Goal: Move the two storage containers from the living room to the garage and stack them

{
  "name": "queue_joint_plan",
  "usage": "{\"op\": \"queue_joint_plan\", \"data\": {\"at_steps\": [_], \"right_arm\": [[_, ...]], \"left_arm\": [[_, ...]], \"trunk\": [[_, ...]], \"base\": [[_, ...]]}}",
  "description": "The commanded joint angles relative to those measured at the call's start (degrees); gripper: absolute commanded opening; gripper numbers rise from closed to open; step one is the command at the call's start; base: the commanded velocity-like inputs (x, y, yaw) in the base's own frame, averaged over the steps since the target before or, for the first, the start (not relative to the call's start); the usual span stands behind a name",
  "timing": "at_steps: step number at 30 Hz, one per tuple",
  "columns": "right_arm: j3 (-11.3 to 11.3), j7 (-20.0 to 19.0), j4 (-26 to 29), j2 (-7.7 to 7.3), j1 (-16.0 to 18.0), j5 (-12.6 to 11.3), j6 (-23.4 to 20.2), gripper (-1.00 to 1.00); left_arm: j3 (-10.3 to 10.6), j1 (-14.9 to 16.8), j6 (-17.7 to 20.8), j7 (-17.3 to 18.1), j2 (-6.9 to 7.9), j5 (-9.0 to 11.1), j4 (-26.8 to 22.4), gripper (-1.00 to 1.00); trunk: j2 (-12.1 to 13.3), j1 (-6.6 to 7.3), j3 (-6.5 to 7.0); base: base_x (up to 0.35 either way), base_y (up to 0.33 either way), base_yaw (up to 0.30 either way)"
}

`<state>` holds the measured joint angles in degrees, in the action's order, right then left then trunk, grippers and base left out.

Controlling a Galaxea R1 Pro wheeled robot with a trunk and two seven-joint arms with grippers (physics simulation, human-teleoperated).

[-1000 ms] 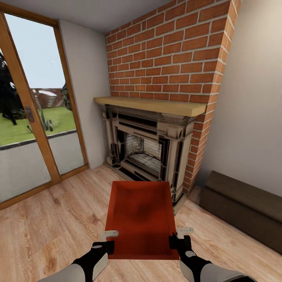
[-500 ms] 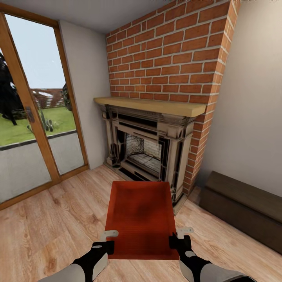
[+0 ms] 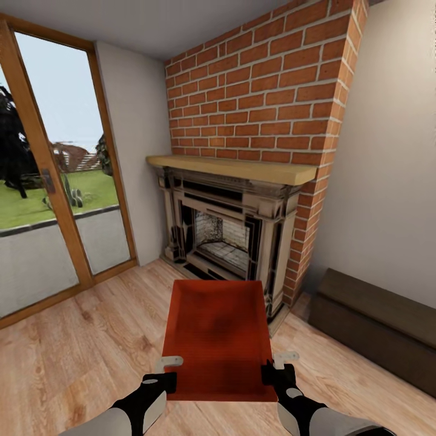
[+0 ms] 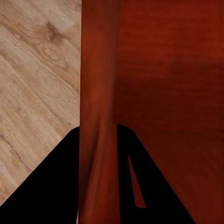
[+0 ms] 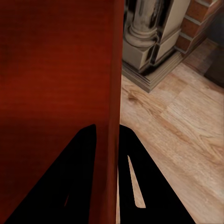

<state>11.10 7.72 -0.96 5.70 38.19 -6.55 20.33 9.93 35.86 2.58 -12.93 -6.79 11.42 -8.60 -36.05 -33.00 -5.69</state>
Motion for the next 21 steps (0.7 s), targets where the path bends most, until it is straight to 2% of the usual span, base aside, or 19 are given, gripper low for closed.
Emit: {"op": "queue_joint_plan", "data": {"at_steps": [1,21], "right_arm": [[-1.43,0.14,-0.01,0.02,0.11,-1.27,0.41,-1.00],[-1.43,0.11,-0.01,0.02,0.10,-1.25,0.41,-1.00]], "left_arm": [[0.17,0.00,0.32,-0.69,0.02,0.43,-0.02,-1.00],[0.17,0.00,0.32,-0.69,0.02,0.45,-0.02,-1.00]], "trunk": [[-0.09,-0.02,0.00],[-0.09,-0.02,1.83]], "base": [[0.000,0.000,0.000],[0.000,0.000,0.000]]}}
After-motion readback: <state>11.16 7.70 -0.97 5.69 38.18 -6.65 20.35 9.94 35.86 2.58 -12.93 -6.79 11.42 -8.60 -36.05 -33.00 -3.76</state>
